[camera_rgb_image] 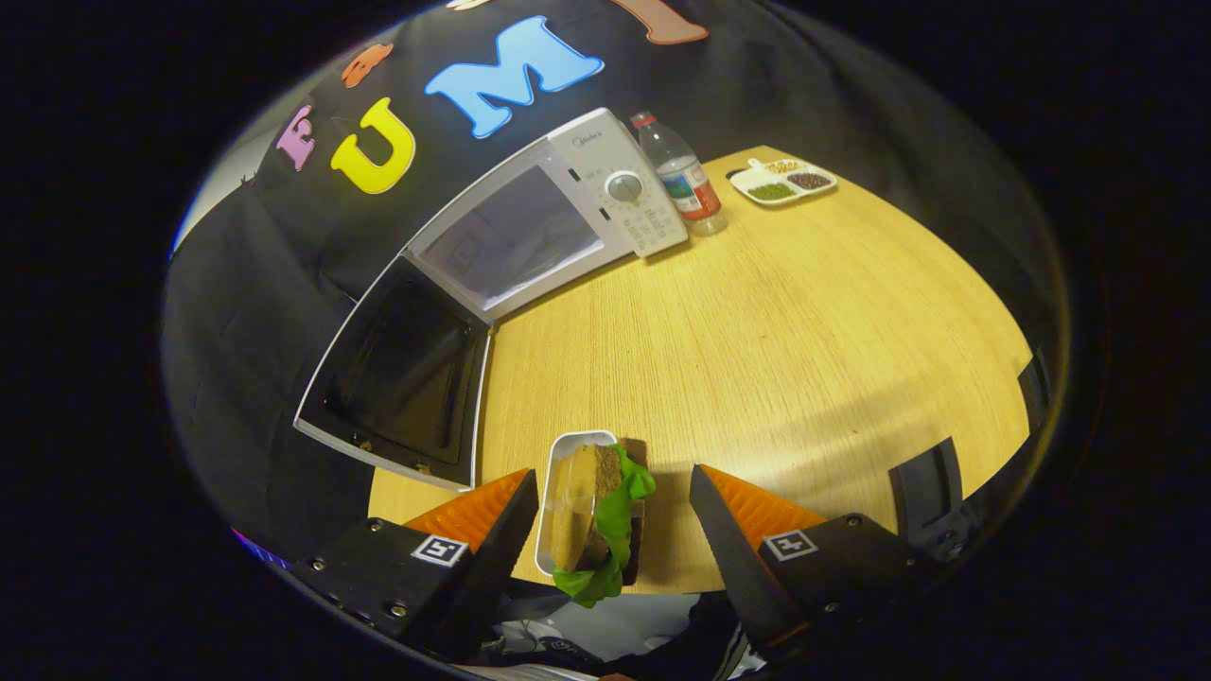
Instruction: Open the microwave, put the food inside, and close the microwave door.
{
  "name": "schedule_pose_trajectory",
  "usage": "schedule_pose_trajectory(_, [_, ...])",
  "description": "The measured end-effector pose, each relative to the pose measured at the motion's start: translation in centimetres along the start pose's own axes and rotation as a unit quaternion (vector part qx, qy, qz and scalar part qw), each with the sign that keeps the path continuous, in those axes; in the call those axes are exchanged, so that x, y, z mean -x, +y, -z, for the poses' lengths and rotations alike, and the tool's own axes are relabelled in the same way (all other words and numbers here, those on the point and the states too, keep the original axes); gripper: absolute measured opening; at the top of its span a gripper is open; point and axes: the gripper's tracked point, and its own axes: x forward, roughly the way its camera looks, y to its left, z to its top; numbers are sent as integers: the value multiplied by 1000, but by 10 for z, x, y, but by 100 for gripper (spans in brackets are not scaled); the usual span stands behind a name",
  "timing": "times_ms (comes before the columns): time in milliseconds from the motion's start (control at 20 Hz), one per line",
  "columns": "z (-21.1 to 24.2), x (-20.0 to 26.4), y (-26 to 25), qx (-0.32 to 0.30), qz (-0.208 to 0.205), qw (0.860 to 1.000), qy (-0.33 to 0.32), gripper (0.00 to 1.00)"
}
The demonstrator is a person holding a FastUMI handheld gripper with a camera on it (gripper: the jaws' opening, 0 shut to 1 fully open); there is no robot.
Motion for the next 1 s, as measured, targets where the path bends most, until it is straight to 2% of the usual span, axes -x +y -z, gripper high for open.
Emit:
schedule_pose_trajectory(100, [11, -3, -2, -18, -7, 1000, 17, 96])
schedule_pose_trajectory(200, [14, -8, -4, -40, -13, 999, 28, 82])
schedule_pose_trajectory(350, [21, -7, 4, -79, -42, 995, 43, 80])
schedule_pose_trajectory(450, [18, -8, 8, -100, -54, 993, 42, 43])
schedule_pose_trajectory(550, [15, -7, 7, -108, -56, 992, 41, 43])
schedule_pose_trajectory(600, [13, -1, 7, -115, -58, 991, 41, 30])
schedule_pose_trajectory(1000, [-34, 11, 41, -125, -99, 987, -11, 30])
